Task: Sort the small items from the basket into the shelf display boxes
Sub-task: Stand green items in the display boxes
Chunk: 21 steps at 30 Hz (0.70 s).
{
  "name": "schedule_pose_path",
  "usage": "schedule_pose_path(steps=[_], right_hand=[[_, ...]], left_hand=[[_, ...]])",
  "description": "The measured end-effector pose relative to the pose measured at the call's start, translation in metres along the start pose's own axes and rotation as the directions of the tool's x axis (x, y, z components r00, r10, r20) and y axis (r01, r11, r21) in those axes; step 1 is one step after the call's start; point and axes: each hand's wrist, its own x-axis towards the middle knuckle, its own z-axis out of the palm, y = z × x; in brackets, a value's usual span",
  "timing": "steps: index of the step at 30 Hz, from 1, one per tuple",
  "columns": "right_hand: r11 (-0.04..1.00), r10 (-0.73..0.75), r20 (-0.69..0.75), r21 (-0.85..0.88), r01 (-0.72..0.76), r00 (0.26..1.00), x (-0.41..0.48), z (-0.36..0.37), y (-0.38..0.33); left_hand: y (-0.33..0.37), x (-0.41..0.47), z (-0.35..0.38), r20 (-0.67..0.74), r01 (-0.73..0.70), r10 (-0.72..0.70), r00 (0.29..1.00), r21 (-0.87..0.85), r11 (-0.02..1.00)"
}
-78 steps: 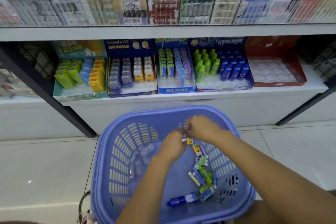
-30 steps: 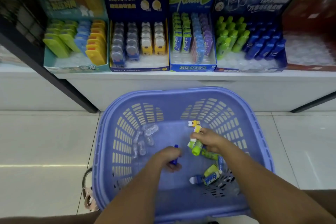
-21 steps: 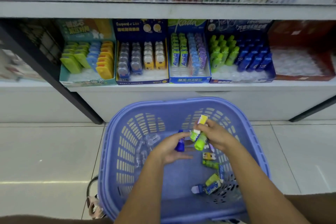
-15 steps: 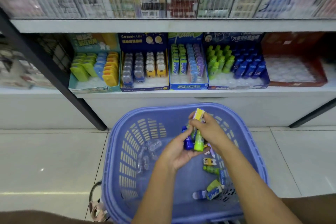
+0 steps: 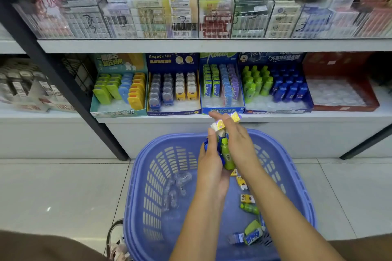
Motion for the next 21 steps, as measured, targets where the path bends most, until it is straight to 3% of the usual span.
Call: schedule_pose_path(steps=[2,5,9,11,16,19,21], right_hand=[[0.993,0.019,0.057,0.113,-0.026,0.998,0.006,-0.001,-0.002],[0.886,0.069,0.151,0.445,-0.130,0.986,0.018,-0.006,-0.008],[0.837,-0.072,-0.043,0.540,0.084,0.996,0.044,-0.025,-0.017],[0.873,-0.042,-0.095,0.480,0.083,0.995,0.058,-0.040,-0.021],[0.884,0.133,0.008,0.451,-0.122,0.991,0.090,-0.067,-0.024],[0.989,0.061,-0.030,0.134,-0.057,0.998,0.103,-0.075,-0.021],[0.988,-0.072,-0.051,-0.142,0.064,0.996,0.113,-0.080,-0.019]], left_hand=[[0.008,0.003,0.001,-0.010,-0.003,0.003,1.000,-0.013,1.000],[0.015,0.008,0.000,-0.031,0.030,-0.031,0.999,-0.051,0.998],[0.020,0.013,-0.003,-0.094,0.087,-0.098,0.991,-0.118,0.989],[0.024,0.016,-0.006,-0.104,0.100,-0.116,0.988,-0.142,0.985],[0.034,0.024,-0.015,-0.122,0.091,-0.111,0.986,-0.160,0.983],[0.038,0.027,-0.017,-0.145,0.087,-0.117,0.983,-0.199,0.976],[0.040,0.028,-0.018,-0.136,0.096,-0.135,0.982,-0.256,0.962]])
